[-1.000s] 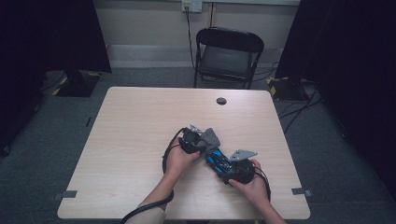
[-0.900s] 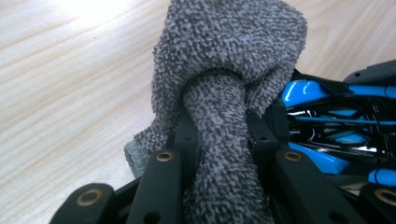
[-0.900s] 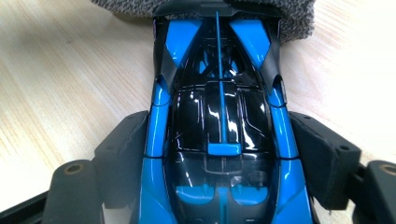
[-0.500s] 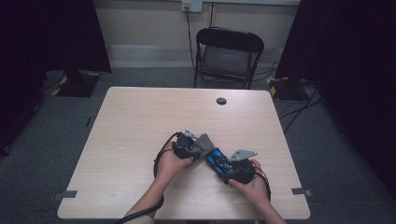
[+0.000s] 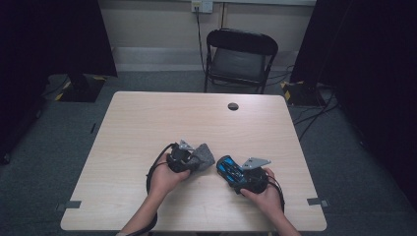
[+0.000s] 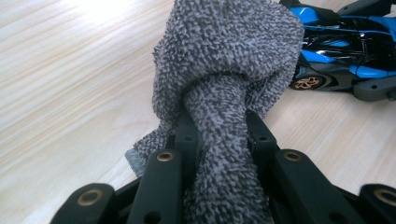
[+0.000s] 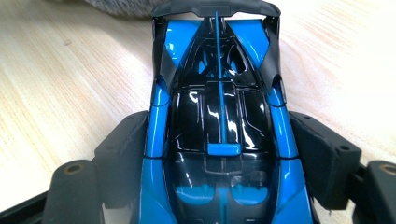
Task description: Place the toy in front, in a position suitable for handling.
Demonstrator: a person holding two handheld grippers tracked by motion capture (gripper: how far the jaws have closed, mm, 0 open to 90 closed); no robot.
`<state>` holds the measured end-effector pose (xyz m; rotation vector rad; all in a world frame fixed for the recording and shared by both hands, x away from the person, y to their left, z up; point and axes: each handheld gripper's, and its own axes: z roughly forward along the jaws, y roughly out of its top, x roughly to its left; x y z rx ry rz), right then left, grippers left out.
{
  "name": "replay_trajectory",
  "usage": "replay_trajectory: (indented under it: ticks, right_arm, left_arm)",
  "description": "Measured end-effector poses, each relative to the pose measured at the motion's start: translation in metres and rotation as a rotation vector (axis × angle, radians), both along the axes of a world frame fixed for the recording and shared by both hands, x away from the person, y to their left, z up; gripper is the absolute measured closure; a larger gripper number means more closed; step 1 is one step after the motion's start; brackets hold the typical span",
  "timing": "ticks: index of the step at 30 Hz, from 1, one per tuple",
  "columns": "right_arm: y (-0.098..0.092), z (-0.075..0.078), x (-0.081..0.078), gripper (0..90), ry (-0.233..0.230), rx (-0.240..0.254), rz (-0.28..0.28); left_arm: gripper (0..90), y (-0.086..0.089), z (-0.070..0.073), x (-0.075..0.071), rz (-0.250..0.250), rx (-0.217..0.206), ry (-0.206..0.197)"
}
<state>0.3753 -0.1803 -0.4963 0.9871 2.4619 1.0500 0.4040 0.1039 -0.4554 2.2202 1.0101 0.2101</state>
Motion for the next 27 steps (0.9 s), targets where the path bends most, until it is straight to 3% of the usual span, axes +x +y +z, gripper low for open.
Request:
replay_trajectory:
  ticks: [5,11,14,19,27]
  right_arm:
    - [0.000,0.000,-0.001,24.9,-0.002,0.003,-0.003]
    - [-0.001,0.001,0.001,24.8,0.013,0.007,0.003]
    - [-0.002,0.002,0.000,24.7,0.016,-0.008,0.013]
    - [-0.006,0.008,0.001,22.5,0.028,0.022,0.007]
    - [-0.008,0.006,-0.001,23.4,0.049,0.015,0.003]
  left_arm:
    - [72.2,0.007,0.002,-0.007,-0.006,0.024,-0.007]
    - [72.1,0.015,-0.006,-0.015,-0.018,0.043,-0.003]
    - [72.0,0.016,-0.011,-0.018,-0.020,0.033,-0.004]
    - [71.6,0.016,-0.014,-0.020,-0.023,0.028,-0.017]
    - [71.0,0.016,-0.017,-0.023,-0.029,0.017,-0.030]
